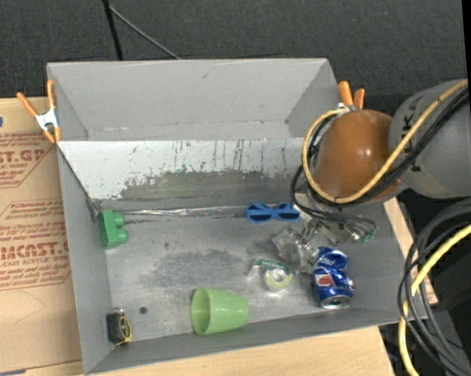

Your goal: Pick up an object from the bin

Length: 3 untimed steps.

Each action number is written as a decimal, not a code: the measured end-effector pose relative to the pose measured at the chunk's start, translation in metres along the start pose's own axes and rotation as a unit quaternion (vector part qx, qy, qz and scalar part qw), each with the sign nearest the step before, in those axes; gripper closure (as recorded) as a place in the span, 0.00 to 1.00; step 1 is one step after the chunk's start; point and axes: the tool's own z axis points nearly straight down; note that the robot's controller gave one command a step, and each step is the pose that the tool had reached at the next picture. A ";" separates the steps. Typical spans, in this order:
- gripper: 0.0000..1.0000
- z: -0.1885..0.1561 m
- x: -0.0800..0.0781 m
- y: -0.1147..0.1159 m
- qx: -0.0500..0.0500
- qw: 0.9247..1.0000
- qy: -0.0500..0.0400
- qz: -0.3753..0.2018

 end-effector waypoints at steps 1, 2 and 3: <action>1.00 0.005 -0.031 0.005 0.001 0.980 -0.001 -0.197; 0.00 0.004 -0.032 0.006 0.000 0.981 -0.003 -0.195; 0.00 0.004 -0.002 -0.059 -0.002 0.963 -0.002 -0.268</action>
Offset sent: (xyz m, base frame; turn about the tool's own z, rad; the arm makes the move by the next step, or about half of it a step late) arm 0.0214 0.0197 -0.0042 -0.3952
